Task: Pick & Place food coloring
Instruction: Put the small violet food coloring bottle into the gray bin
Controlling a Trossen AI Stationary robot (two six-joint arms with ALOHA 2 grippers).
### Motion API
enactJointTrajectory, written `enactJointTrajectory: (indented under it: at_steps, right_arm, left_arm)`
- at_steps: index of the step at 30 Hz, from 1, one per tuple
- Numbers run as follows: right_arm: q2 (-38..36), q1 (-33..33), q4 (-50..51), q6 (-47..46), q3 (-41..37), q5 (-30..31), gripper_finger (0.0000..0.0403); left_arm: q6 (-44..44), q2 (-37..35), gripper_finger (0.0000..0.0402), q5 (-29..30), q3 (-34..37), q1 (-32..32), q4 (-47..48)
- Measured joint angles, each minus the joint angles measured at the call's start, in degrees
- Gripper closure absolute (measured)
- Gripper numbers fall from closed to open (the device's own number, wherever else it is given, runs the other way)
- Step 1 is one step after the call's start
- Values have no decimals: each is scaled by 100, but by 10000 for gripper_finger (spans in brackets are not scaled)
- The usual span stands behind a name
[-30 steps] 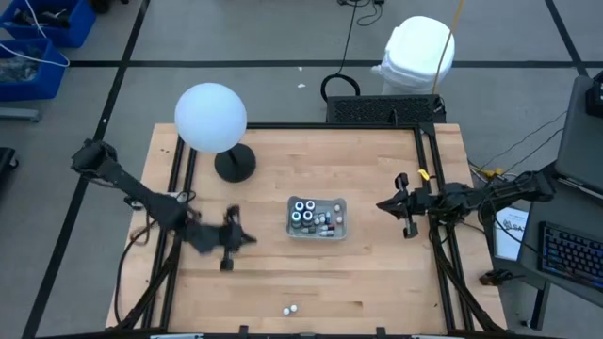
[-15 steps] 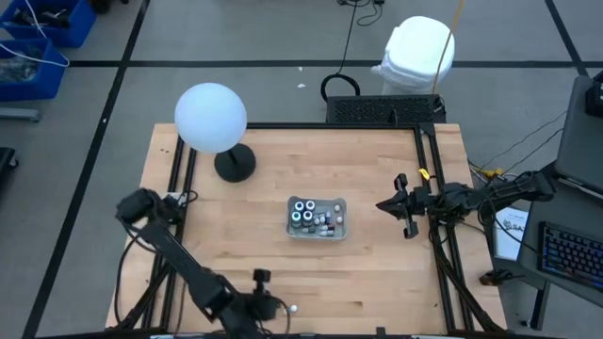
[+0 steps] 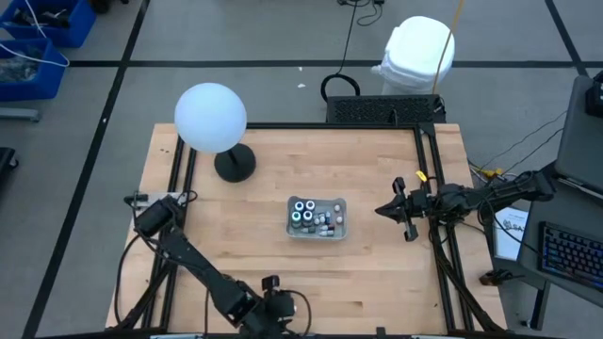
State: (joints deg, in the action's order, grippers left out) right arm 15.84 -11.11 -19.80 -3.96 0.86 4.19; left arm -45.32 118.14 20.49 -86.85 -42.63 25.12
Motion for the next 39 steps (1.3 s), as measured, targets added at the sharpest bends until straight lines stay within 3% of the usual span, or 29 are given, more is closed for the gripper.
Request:
enactJointTrajectory:
  at_steps: [15, 39]
  right_arm:
    - [0, 2, -1, 390, 0, 0, 403]
    - [-2, 2, -8, 425, 0, 9, 403]
  left_arm:
    - [-595, 44, 190, -150, 0, 76, 501]
    - [-303, 267, 190, -302, 28, 20, 308]
